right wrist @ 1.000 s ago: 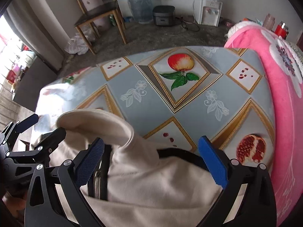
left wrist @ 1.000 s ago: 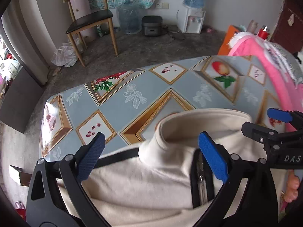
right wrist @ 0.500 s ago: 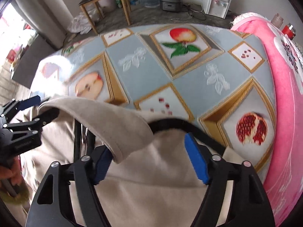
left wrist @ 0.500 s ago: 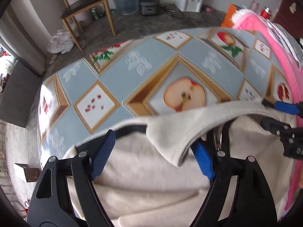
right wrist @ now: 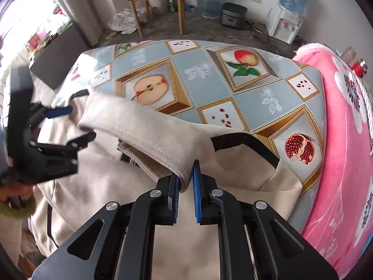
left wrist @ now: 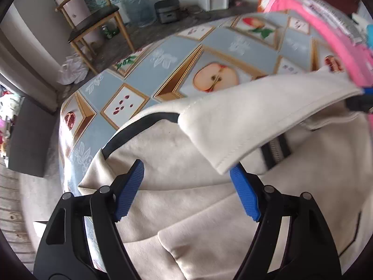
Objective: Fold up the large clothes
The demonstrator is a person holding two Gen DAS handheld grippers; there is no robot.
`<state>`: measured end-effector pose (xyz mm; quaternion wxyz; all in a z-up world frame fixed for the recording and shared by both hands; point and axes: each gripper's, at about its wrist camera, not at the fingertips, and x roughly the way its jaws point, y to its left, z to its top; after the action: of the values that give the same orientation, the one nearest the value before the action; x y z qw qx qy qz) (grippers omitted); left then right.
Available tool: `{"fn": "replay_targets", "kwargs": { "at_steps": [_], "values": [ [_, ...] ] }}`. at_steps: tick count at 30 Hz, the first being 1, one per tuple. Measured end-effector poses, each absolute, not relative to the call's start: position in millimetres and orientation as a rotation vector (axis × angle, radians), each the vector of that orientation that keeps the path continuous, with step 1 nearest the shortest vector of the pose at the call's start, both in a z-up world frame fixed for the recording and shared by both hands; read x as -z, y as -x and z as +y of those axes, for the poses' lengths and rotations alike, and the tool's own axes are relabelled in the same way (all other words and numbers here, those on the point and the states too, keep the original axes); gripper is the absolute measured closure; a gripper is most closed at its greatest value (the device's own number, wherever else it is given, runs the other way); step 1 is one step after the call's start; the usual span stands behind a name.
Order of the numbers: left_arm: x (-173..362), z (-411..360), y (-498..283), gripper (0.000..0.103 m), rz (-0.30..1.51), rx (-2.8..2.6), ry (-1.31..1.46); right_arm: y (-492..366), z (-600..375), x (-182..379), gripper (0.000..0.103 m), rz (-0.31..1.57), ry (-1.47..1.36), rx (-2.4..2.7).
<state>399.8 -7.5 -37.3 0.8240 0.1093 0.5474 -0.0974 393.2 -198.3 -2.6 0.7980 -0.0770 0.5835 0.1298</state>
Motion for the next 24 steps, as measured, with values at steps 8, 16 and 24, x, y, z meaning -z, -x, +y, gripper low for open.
{"fn": "replay_targets", "kwargs": {
  "at_steps": [8,16,24],
  "values": [
    [-11.3,12.1,-375.0,0.030,1.042,0.391,-0.080,-380.6,-208.8,34.8,0.093,1.319,0.157,-0.272],
    [-9.5,20.5,-395.5,0.045,1.073,0.437,0.139,-397.0,-228.0,23.6,0.093,1.272,-0.032,-0.308],
    [-9.9,21.8,-393.6,0.034,1.029,0.449,0.192,-412.3,-232.6,17.9,0.093,1.275,-0.101,-0.320]
  ]
}}
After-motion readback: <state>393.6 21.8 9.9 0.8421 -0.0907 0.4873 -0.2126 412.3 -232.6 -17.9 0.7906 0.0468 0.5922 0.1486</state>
